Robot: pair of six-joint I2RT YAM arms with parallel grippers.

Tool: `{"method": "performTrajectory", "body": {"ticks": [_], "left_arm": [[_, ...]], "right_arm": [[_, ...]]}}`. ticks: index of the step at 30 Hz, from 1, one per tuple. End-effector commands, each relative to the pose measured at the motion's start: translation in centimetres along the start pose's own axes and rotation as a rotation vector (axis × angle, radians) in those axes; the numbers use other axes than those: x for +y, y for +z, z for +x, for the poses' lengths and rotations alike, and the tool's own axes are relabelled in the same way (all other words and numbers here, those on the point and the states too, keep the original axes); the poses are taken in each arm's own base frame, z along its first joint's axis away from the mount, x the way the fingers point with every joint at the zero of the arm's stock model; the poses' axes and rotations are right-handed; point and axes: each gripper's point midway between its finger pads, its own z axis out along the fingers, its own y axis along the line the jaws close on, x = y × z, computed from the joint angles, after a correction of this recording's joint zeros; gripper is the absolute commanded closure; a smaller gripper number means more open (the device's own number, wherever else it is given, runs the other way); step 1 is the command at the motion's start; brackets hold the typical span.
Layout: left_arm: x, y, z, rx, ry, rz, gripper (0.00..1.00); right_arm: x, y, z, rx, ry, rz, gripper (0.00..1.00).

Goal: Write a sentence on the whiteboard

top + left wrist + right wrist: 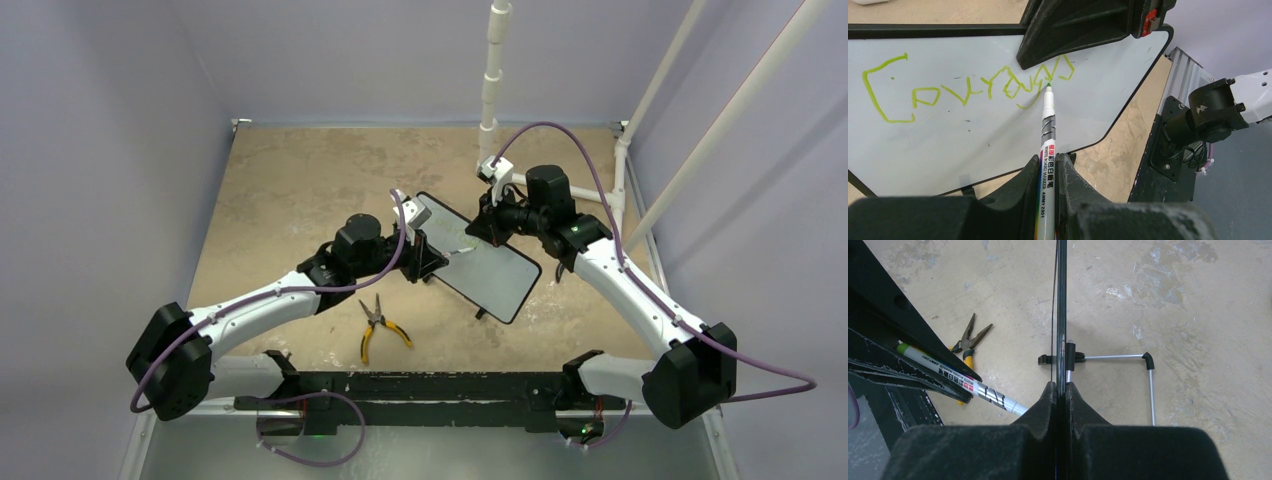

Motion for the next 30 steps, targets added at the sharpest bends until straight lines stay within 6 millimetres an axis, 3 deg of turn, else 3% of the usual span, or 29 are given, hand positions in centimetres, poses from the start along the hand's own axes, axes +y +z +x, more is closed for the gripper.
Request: {"method": "performTrajectory", "body": {"ticks": [1,30], "left_arm": [[-0.5,0.3,-0.3,-0.007,0.010,0.024,1.00],[-2.8,1.3,-0.8,-0.009,0.027,0.128,1.00]], "right_arm": [[0.8,0.1,-0.1,-0.006,-0.005,-0.033,1.00],[0.9,0.1,-0.1,-0.007,-0.006,-0.033,1.00]]}}
